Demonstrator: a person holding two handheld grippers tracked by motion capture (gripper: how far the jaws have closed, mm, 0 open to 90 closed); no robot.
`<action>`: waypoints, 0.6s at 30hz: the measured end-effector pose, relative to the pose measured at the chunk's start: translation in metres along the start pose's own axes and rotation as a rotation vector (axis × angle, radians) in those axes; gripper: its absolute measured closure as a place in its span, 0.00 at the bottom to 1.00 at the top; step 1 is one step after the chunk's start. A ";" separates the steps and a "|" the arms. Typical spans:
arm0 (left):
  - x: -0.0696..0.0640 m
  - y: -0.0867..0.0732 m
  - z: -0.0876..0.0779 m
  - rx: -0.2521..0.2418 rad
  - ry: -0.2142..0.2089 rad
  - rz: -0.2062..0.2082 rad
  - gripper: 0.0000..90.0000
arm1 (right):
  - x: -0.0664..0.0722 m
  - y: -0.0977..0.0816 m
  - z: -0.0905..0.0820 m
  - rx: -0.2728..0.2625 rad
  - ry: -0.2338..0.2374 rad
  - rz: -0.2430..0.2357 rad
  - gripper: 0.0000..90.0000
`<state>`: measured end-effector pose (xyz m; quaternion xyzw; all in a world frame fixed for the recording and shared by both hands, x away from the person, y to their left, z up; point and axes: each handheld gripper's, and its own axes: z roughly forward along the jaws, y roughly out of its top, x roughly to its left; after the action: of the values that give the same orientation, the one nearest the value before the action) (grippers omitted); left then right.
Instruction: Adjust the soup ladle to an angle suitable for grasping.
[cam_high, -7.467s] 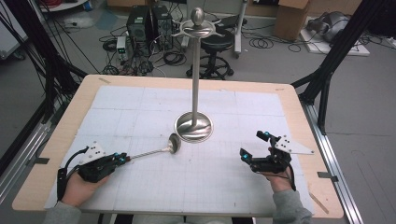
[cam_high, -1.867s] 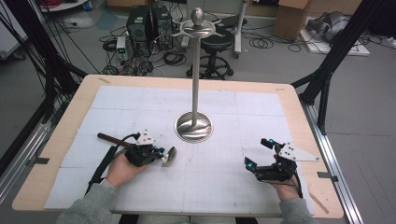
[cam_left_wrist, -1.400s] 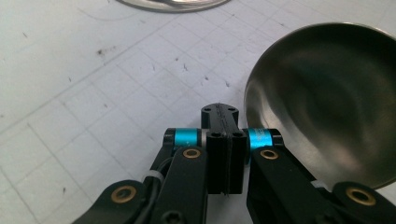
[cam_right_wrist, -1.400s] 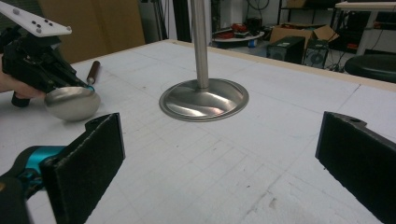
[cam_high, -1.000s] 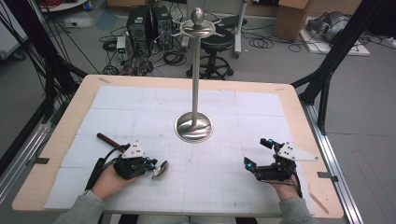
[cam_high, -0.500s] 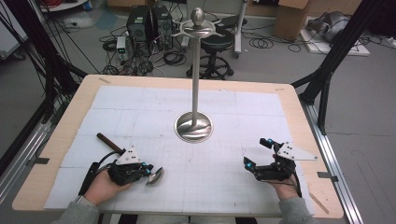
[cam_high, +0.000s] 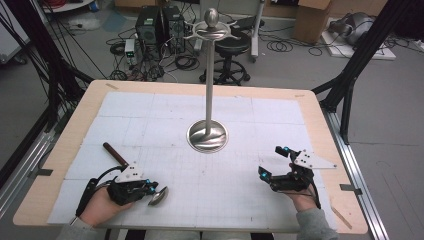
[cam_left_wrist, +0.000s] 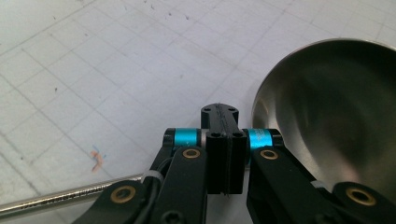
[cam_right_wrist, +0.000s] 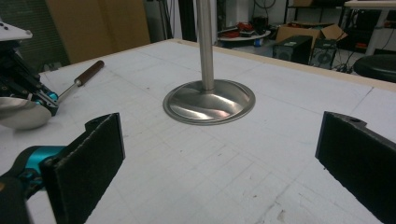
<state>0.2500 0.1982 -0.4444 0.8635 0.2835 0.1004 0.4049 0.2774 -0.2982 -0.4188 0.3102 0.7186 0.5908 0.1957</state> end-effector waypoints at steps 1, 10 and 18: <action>0.000 -0.002 -0.002 0.000 -0.004 0.000 0.99 | 0.000 0.000 0.001 0.001 0.004 0.002 0.00; 0.001 -0.014 -0.018 0.010 -0.017 0.006 0.99 | 0.000 0.001 0.004 0.002 0.009 0.001 0.00; 0.002 -0.019 -0.024 0.009 -0.032 0.018 0.99 | 0.000 0.001 0.005 0.001 0.009 0.000 0.00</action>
<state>0.2339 0.2243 -0.4434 0.8694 0.2697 0.0887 0.4044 0.2810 -0.2948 -0.4185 0.3074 0.7199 0.5918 0.1924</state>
